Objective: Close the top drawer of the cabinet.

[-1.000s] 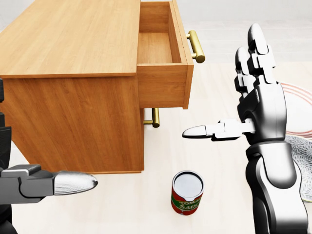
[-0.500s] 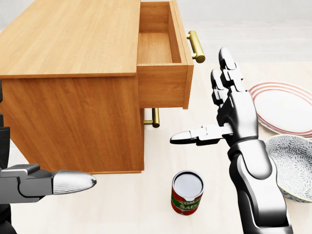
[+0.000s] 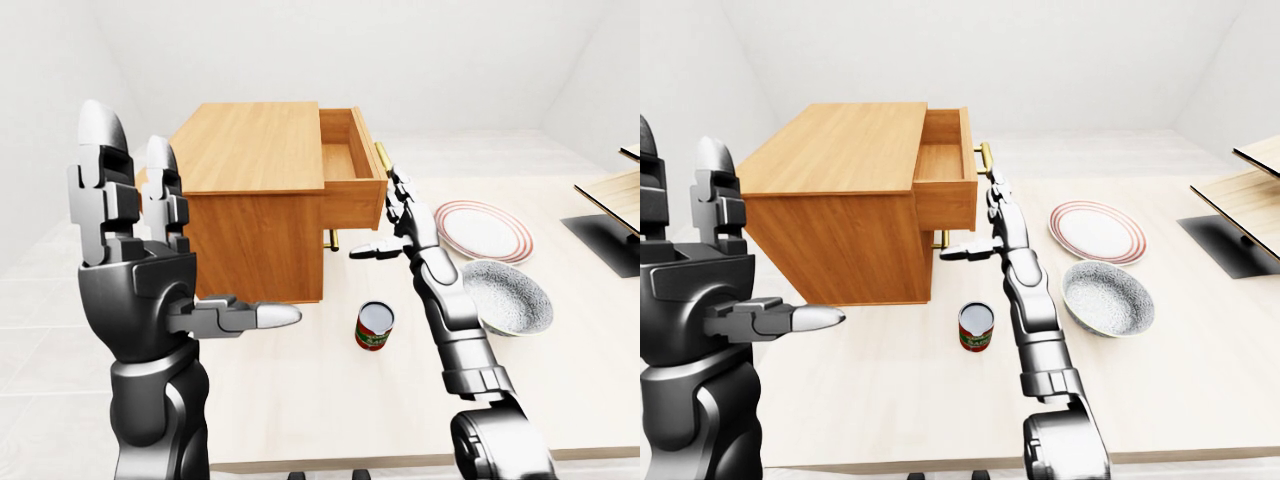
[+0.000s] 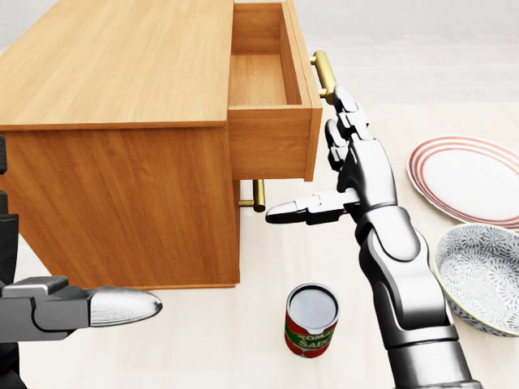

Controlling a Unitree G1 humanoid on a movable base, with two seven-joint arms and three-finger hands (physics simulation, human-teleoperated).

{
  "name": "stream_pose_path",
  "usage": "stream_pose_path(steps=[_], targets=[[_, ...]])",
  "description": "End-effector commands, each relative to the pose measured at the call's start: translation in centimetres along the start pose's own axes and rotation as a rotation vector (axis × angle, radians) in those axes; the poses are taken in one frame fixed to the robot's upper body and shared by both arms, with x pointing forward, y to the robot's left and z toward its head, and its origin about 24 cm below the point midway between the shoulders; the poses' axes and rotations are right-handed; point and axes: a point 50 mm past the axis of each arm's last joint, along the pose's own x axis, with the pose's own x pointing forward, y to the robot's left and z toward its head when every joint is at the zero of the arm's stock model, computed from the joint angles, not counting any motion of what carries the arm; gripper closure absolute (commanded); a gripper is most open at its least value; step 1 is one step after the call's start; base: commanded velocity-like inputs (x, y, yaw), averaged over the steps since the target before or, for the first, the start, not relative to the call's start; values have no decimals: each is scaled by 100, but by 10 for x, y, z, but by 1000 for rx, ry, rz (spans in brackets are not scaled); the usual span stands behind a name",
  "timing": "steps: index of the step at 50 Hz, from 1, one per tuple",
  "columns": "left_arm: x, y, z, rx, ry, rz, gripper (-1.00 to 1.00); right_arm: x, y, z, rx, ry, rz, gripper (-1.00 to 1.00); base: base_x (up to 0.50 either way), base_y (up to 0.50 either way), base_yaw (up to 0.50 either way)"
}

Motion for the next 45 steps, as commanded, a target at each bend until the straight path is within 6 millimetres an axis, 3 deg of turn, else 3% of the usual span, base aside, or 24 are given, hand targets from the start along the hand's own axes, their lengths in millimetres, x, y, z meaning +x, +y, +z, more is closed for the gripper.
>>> stream_pose_path(steps=[1, 17, 25, 45], targets=[[-1, 0, 0, 1, 4, -2, -100, 15, 2, -8, 6, 69, 12, -100, 0, 0, 0], [0, 0, 0, 0, 2, -1, -100, 24, 1, -9, -1, 102, 4, -100, 1, 0, 0], [1, -1, 2, -2, -12, 0, -100, 25, 14, 5, -14, 40, 44, -100, 1, 0, 0], [-1, -1, 0, 2, 3, -7, -100, 31, 31, -9, 12, 114, 96, -100, 1, 0, 1]])
